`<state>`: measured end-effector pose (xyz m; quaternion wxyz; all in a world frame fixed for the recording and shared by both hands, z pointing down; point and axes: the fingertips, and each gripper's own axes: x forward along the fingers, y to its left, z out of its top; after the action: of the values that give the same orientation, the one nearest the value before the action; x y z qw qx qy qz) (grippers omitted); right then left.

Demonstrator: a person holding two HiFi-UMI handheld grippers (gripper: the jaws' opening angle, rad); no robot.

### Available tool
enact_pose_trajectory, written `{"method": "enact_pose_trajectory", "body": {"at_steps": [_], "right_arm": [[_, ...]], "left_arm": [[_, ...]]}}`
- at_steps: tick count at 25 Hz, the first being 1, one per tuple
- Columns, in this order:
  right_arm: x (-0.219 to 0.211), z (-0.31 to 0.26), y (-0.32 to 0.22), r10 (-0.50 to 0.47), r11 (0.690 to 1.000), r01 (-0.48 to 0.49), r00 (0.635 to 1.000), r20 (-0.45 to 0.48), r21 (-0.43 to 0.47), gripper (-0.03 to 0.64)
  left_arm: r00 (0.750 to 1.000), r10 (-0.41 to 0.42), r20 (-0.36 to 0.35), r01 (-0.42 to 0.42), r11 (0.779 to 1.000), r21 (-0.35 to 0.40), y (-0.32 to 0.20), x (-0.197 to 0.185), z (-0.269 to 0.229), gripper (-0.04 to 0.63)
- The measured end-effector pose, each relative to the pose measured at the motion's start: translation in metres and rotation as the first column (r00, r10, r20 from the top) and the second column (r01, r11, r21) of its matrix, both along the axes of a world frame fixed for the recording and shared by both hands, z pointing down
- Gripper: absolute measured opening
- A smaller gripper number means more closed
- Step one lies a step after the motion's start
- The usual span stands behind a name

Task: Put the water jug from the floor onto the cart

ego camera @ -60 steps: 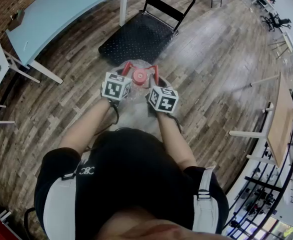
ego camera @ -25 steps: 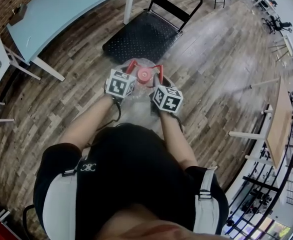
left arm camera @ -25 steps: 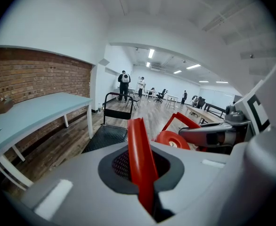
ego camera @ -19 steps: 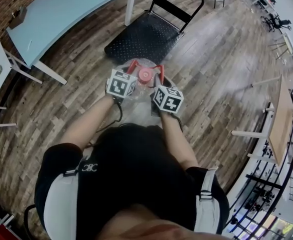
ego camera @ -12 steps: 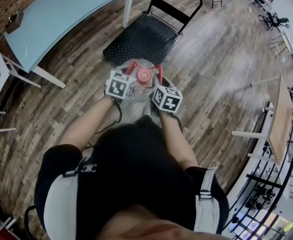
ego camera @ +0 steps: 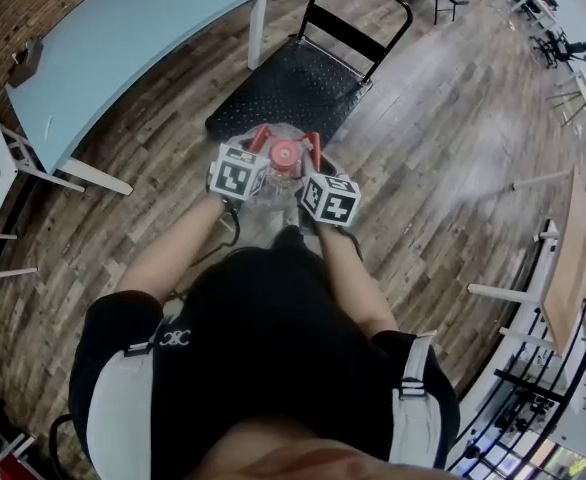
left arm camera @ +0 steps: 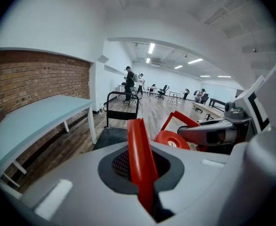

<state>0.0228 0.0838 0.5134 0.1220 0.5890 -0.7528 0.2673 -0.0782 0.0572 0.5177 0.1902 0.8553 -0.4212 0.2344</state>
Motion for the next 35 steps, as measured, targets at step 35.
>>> {"method": "enact_pose_trajectory", "body": {"at_steps": [35], "right_arm": [[0.119, 0.020, -0.259, -0.050, 0.997, 0.051, 0.999, 0.018, -0.050, 0.064]], "left_arm": [[0.997, -0.075, 0.029, 0.077, 0.995, -0.068, -0.255, 0.111, 0.023, 0.001]]}}
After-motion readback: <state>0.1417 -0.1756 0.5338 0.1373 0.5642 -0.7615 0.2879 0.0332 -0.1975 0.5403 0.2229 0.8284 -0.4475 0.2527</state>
